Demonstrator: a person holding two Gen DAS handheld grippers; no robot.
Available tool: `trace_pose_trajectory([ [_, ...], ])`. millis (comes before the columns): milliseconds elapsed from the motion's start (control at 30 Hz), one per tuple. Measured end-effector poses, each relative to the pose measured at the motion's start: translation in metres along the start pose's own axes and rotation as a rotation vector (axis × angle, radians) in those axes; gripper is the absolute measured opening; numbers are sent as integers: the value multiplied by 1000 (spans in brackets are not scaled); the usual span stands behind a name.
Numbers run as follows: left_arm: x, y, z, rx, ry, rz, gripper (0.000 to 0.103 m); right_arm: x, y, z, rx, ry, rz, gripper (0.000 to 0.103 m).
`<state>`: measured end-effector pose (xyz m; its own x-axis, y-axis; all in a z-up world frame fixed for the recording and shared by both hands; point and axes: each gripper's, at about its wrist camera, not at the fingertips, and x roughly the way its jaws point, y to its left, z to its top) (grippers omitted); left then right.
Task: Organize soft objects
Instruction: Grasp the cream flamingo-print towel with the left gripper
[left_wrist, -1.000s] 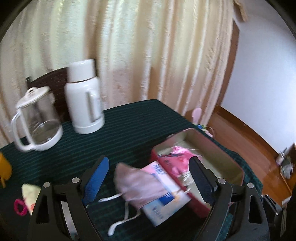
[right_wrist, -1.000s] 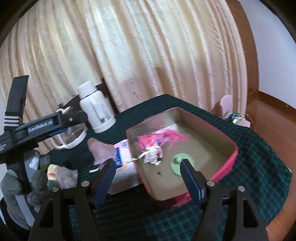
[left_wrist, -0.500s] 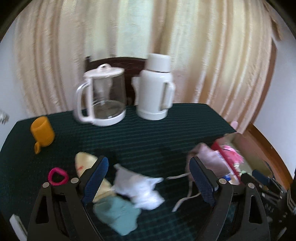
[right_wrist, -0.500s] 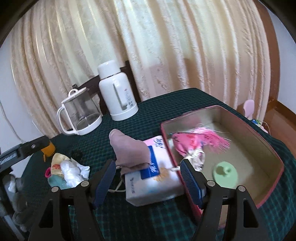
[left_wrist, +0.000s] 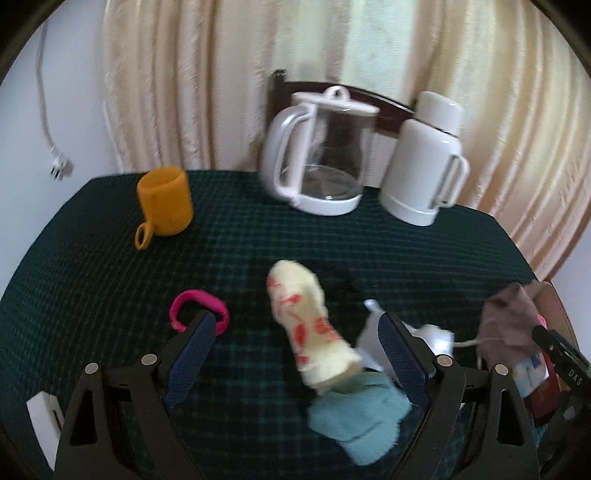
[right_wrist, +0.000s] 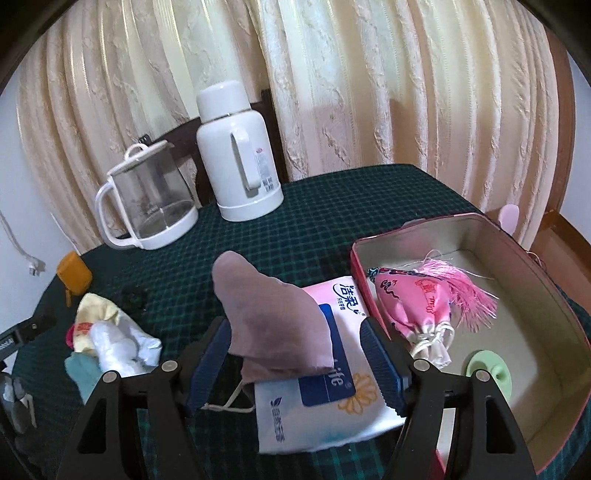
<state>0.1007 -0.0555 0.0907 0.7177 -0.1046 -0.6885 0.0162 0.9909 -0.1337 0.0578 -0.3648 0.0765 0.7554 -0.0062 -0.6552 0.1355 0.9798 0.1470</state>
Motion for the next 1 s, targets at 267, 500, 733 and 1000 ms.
trace_pose_trajectory([
  [267,18,25,2,-56,39,20,90,17,7,3,-29,30,-18,65],
  [500,36,32,1,-88,97,0,90,19,19,-1,-77,35,-28,25],
  [733,43,33,3,-99,111,6,90,-6,28,-2,-31,-2,65,17],
  [1000,51,18,14,-80,125,-22,90,-41,43,6,-35,-76,146,17],
])
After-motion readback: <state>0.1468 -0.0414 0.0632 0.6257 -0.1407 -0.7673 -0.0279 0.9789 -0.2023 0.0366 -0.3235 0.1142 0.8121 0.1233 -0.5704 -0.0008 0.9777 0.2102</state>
